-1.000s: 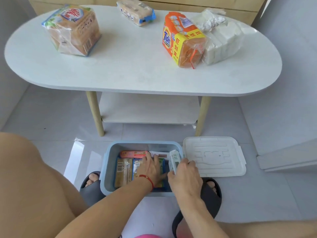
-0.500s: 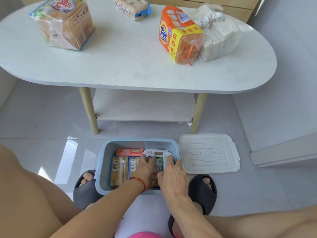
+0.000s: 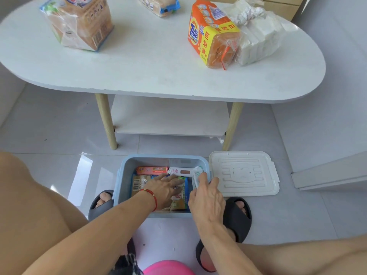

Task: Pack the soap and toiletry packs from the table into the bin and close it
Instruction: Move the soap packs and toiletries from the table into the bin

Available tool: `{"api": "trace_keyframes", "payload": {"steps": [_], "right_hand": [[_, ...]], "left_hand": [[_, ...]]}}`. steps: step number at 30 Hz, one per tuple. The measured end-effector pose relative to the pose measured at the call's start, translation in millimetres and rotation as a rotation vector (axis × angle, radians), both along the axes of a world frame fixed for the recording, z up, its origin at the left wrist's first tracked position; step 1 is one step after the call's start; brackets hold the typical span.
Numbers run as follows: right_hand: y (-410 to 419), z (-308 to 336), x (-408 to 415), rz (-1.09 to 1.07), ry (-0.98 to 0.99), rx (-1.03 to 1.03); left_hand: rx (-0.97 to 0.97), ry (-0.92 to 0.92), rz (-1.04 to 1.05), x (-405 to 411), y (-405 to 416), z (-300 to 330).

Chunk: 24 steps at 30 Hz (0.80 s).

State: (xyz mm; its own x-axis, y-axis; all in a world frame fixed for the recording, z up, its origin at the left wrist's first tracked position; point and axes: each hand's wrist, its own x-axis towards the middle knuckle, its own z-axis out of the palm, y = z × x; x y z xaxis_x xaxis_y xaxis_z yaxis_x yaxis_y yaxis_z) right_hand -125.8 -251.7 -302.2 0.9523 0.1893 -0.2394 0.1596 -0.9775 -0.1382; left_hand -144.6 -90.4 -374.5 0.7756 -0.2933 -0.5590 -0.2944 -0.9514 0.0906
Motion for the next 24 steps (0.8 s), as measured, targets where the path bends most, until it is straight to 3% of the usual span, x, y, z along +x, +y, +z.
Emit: {"api": "trace_keyframes", "payload": {"steps": [10,19,24], "right_hand": [[17,-25,0,0.15,0.148,-0.104],[8,-12,-13,-0.002,0.162,0.041],[5,-11,-13,0.077,0.216,-0.029]], "left_hand": [[-0.194,-0.002,0.284,-15,-18,2],[-0.18,0.118,0.301,-15,-17,1],[-0.201,0.1,0.311,-15,-17,-2]]}}
